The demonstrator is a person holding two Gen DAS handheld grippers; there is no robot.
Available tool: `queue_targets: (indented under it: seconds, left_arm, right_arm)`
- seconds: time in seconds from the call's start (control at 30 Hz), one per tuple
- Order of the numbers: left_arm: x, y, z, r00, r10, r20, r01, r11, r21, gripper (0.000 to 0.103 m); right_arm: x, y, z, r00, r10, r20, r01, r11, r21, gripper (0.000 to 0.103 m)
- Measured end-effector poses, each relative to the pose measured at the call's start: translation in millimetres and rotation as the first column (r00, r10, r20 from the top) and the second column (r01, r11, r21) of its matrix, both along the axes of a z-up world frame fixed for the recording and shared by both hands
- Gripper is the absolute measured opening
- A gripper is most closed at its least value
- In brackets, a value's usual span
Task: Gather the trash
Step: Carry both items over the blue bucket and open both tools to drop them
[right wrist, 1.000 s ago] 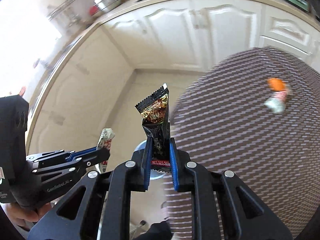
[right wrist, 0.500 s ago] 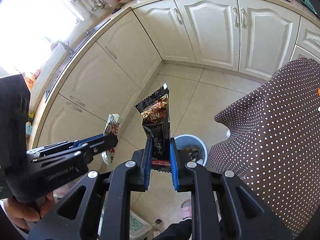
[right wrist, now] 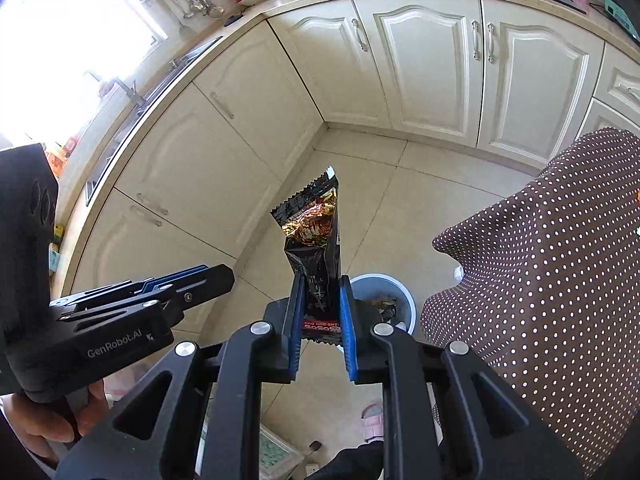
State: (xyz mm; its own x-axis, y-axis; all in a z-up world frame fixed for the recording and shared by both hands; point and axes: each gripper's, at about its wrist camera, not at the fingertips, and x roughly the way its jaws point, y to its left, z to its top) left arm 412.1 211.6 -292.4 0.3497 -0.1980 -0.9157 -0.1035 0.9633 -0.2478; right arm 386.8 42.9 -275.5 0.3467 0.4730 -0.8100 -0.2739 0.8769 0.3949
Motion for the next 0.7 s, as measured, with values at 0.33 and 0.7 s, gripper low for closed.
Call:
queue_targets:
  seconds: [0.33,0.7]
  left_arm:
    - [-5.4,21.2,7.3,0.999,0.050,0.011,-0.050,0.999,0.017,0.027]
    - [-13.6,45.5,10.1,0.994,0.112,0.013,-0.113,0.993,0.042,0.033]
  right_arm:
    - [5.2,25.3,4.7,0.999,0.046,0.004,-0.046,0.999,0.001,0.016]
    - [16.2,45.6,10.3,0.996,0.083,0.021,-0.084,0.996,0.026,0.021]
